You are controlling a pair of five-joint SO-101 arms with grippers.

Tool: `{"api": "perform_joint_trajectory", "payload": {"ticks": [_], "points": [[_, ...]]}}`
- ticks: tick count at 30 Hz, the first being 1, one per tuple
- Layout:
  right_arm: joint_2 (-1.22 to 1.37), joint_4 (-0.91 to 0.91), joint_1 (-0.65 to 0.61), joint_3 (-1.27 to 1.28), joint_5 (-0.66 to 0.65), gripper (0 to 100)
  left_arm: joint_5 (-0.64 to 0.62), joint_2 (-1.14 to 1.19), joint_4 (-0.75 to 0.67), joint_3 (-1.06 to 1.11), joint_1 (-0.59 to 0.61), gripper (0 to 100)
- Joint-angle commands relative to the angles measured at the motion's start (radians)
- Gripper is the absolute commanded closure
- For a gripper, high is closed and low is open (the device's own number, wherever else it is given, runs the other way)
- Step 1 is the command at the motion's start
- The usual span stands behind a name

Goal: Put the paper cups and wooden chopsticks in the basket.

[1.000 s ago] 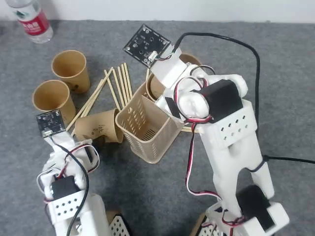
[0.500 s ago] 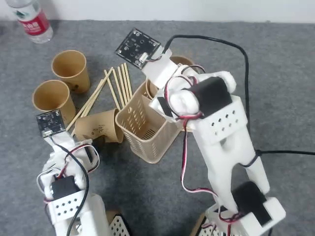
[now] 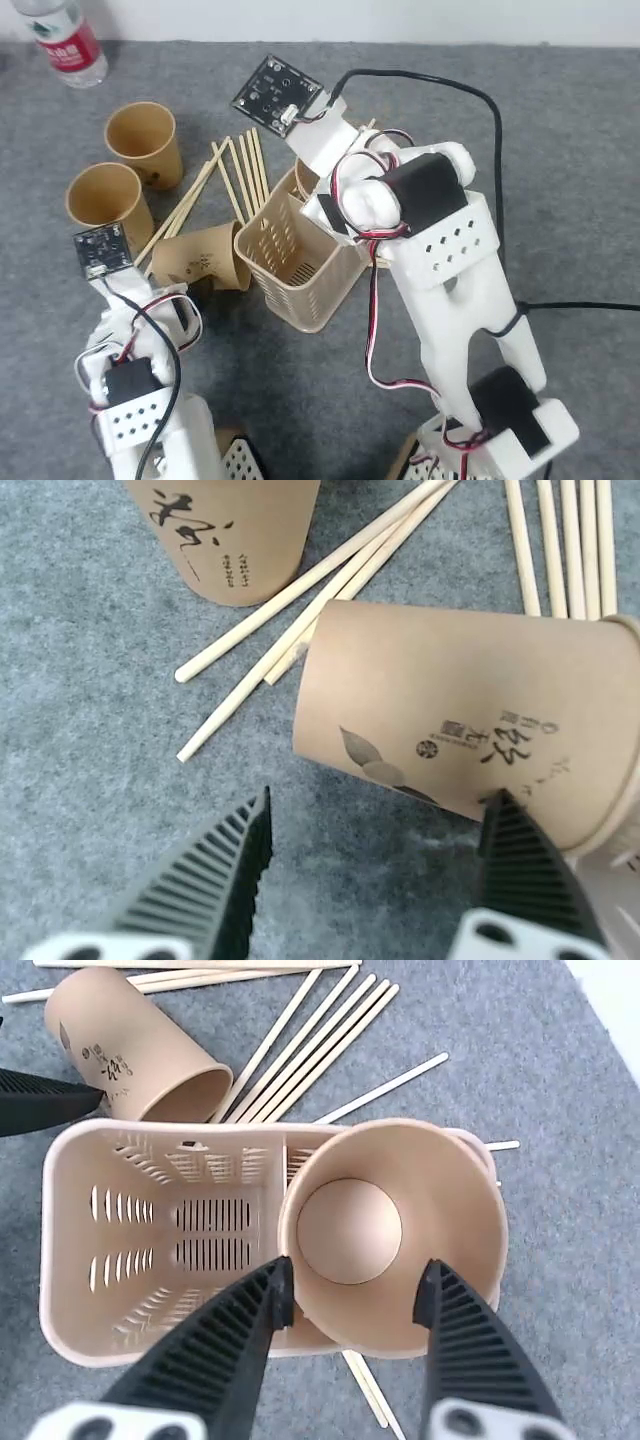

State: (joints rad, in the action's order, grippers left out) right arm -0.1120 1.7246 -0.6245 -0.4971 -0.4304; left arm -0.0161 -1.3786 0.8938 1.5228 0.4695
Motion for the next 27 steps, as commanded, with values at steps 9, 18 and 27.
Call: {"api": "perform_joint_trajectory", "payload": {"ticks": [9, 18, 27], "points": [[-0.007, -0.016, -0.008, -0.012, 0.009, 78.9, -0.003, -0.009, -0.021, -0.005, -0.006, 68], [-0.004, -0.018, -0.007, 0.051, 0.008, 78.9, -0.003, -0.009, -0.021, -0.005, -0.006, 68], [-0.007, -0.093, -0.002, 0.175, 0.006, 78.9, -0.003, -0.009, -0.021, -0.005, -0.006, 68]]}}
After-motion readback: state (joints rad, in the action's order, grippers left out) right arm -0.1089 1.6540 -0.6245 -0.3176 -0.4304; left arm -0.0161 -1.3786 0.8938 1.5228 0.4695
